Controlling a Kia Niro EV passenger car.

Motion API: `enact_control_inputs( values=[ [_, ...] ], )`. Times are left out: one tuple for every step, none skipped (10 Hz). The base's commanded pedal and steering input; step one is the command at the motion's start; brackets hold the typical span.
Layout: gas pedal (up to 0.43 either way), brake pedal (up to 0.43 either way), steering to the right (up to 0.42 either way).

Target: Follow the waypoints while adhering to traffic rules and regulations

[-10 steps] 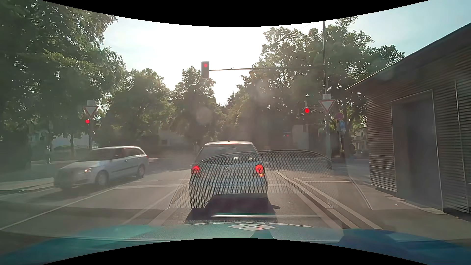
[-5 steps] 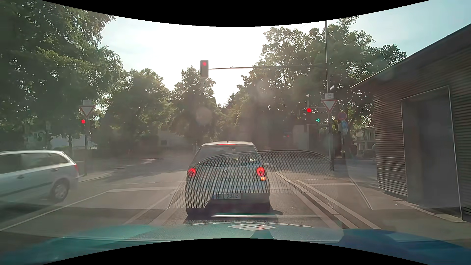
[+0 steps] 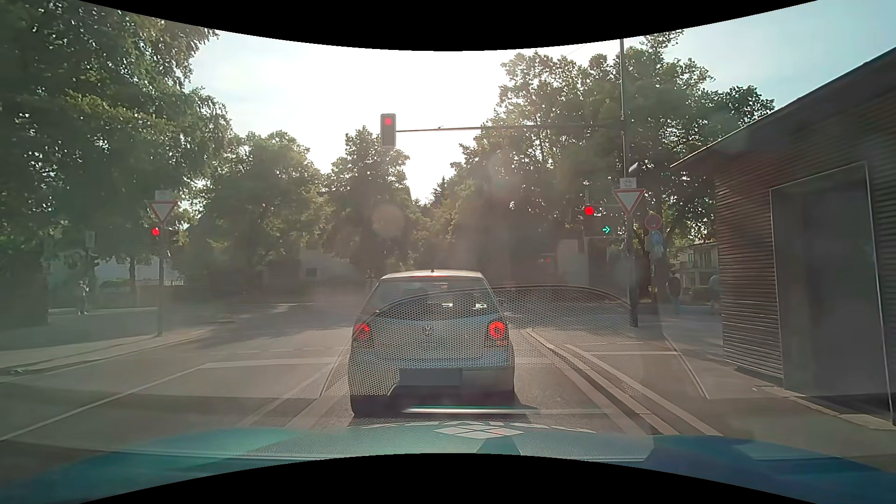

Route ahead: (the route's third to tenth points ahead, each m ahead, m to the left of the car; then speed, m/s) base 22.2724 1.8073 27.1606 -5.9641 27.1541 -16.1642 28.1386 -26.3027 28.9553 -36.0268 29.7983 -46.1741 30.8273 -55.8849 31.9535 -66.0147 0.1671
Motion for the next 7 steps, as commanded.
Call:
enact_control_inputs(
  values=[
    [0.0, 0.159, -0.001],
    [0.0, 0.159, -0.001],
    [0.0, 0.159, -0.001],
    [0.0, 0.159, -0.002],
    [0.0, 0.159, -0.002],
    [0.0, 0.159, -0.003],
    [0.0, 0.159, -0.003]
  ],
)
